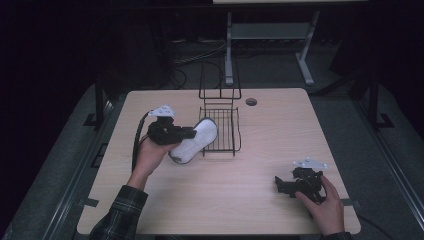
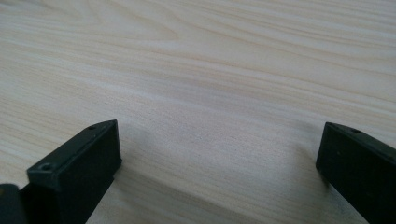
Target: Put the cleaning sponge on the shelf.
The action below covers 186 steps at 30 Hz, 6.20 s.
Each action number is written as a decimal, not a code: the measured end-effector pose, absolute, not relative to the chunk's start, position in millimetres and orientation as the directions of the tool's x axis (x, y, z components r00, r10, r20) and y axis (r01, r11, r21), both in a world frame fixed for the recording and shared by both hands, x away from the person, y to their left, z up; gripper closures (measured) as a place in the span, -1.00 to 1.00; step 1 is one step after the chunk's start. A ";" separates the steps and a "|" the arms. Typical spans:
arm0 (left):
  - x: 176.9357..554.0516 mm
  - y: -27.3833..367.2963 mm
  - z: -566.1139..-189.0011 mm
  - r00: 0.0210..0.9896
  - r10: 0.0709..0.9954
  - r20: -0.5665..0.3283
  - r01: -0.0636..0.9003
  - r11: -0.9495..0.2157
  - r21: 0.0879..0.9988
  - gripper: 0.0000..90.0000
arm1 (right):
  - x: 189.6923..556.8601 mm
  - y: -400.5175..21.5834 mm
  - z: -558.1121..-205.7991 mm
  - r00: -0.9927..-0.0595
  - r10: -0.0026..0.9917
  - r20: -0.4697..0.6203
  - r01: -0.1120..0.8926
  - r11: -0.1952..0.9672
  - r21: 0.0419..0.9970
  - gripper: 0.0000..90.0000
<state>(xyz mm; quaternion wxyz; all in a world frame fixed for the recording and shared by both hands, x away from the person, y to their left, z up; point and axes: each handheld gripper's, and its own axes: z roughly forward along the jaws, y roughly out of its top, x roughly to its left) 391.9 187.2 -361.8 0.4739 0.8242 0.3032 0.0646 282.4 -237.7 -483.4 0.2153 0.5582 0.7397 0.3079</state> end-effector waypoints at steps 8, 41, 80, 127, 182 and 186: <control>403.3 179.6 -358.0 0.807 0.565 -0.171 0.433 -0.371 0.822 0.70 | 282.4 -237.7 -483.4 -0.284 0.959 0.025 0.693 0.187 0.696 -1.00; 468.8 151.4 -367.5 0.788 0.579 -0.212 0.458 -0.319 0.830 0.70 | 282.4 -237.7 -483.4 -0.284 0.958 0.026 0.693 0.187 0.696 -1.00; 508.0 143.6 -406.0 0.721 0.653 -0.232 0.539 -0.316 0.781 0.53 | 282.4 -237.7 -483.4 -0.284 0.958 0.026 0.693 0.187 0.696 -1.00; 446.2 142.4 -430.1 0.804 0.555 -0.214 0.496 -0.427 0.756 0.99 | 282.3 -237.7 -483.4 -0.284 0.959 0.026 0.693 0.187 0.696 -1.00; 410.8 162.4 -403.5 0.782 0.615 -0.100 0.471 -0.478 0.741 -0.70 | 282.3 -237.6 -483.4 -0.283 0.959 0.026 0.694 0.186 0.696 -1.00; 404.8 169.8 -401.8 0.774 0.624 -0.106 0.474 -0.461 0.750 -0.70 | 282.3 -237.7 -483.4 -0.283 0.959 0.026 0.694 0.186 0.696 -1.00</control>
